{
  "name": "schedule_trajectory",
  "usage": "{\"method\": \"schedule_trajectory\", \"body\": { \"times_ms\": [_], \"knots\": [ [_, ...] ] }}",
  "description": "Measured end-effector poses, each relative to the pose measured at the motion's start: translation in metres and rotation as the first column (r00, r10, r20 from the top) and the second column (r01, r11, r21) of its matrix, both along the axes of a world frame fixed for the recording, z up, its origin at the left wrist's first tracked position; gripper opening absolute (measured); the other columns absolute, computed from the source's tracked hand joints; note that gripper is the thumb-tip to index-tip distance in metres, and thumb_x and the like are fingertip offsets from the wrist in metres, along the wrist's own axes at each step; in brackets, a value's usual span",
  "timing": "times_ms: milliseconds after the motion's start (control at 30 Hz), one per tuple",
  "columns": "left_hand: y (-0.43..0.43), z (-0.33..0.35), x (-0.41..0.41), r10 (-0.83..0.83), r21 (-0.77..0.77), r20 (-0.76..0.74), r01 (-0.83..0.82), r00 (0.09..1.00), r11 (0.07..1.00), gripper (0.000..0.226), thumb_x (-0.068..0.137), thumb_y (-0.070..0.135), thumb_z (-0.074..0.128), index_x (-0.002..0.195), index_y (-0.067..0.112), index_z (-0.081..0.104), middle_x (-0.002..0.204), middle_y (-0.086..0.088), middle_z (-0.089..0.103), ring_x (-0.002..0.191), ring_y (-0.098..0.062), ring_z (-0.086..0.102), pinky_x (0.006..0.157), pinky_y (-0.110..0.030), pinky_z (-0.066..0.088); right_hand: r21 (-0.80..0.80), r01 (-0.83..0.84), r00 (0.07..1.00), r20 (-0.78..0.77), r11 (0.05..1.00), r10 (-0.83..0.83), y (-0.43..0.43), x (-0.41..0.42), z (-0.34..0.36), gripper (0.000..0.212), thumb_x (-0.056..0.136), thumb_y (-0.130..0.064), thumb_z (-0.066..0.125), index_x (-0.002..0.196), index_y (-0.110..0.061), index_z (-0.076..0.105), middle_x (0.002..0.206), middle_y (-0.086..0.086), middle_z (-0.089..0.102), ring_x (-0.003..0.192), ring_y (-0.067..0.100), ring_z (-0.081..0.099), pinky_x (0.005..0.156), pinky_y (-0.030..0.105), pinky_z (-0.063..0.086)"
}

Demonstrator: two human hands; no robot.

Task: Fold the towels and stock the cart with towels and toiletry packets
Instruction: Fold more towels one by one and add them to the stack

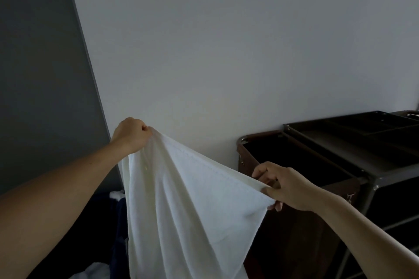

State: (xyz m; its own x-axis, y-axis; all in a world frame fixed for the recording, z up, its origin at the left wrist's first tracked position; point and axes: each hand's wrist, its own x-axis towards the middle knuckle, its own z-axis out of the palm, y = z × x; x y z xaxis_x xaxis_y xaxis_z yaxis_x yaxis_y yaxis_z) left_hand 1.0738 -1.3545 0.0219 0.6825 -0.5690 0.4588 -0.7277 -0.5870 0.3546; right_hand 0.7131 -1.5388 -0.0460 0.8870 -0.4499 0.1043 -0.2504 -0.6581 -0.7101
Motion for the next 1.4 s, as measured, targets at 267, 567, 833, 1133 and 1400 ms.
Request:
{"method": "schedule_trajectory", "body": {
  "times_ms": [267,567,833,1133,1400],
  "knots": [
    [0.002,-0.003,0.001,-0.017,0.008,0.001,0.017,1.000,1.000,0.047,0.096,0.019,0.054,0.052,0.011,0.037,0.048,-0.004,0.038,0.047,-0.019,0.037,0.048,-0.027,0.031,-0.059,-0.049,0.972,-0.232,0.997,0.034,-0.001,-0.001,0.001,0.033,0.100,-0.009,0.054,0.082,-0.033,0.069,0.075,-0.011,0.072,0.072,0.016,0.072,0.069,0.022,0.057],
    [0.008,-0.006,0.009,-0.039,0.009,-0.051,0.040,0.998,0.999,0.049,0.096,0.020,0.053,0.052,0.013,0.033,0.049,-0.004,0.035,0.048,-0.019,0.036,0.052,-0.030,0.032,-0.129,0.292,0.948,0.167,0.948,-0.270,-0.023,-0.002,-0.003,0.028,0.087,-0.032,0.074,0.069,-0.014,0.062,0.063,0.002,0.061,0.053,0.006,0.056,0.052,0.014,0.044],
    [0.008,-0.013,0.016,0.003,0.000,-0.158,-0.003,0.987,1.000,0.041,0.096,0.023,0.053,0.058,0.010,0.044,0.058,-0.007,0.045,0.055,-0.020,0.042,0.052,-0.029,0.031,0.459,0.139,0.874,0.360,0.877,-0.326,-0.033,-0.003,-0.001,0.014,0.093,-0.008,0.065,0.100,-0.019,0.069,0.075,-0.003,0.068,0.065,0.010,0.064,0.055,0.022,0.050],
    [0.010,-0.041,0.012,0.051,-0.072,-0.537,-0.105,0.842,0.992,0.019,0.095,0.012,0.058,0.101,-0.001,0.071,0.105,-0.015,0.064,0.094,-0.031,0.058,0.080,-0.031,0.043,0.421,0.375,0.836,0.231,0.826,-0.498,-0.021,0.015,-0.002,0.006,0.092,-0.005,0.064,0.094,-0.010,0.064,0.086,0.015,0.066,0.054,0.024,0.057,0.049,0.031,0.048],
    [-0.022,-0.038,-0.073,-0.282,-0.225,-0.410,0.204,0.867,0.953,0.030,0.098,0.008,0.051,0.121,0.012,0.071,0.128,-0.002,0.066,0.123,-0.017,0.057,0.101,-0.020,0.037,0.131,0.413,0.880,0.197,0.901,-0.432,0.011,0.069,0.008,0.011,0.093,-0.013,0.063,0.087,-0.021,0.059,0.083,0.004,0.068,0.043,0.007,0.060,0.046,0.020,0.046]
  ]
}}
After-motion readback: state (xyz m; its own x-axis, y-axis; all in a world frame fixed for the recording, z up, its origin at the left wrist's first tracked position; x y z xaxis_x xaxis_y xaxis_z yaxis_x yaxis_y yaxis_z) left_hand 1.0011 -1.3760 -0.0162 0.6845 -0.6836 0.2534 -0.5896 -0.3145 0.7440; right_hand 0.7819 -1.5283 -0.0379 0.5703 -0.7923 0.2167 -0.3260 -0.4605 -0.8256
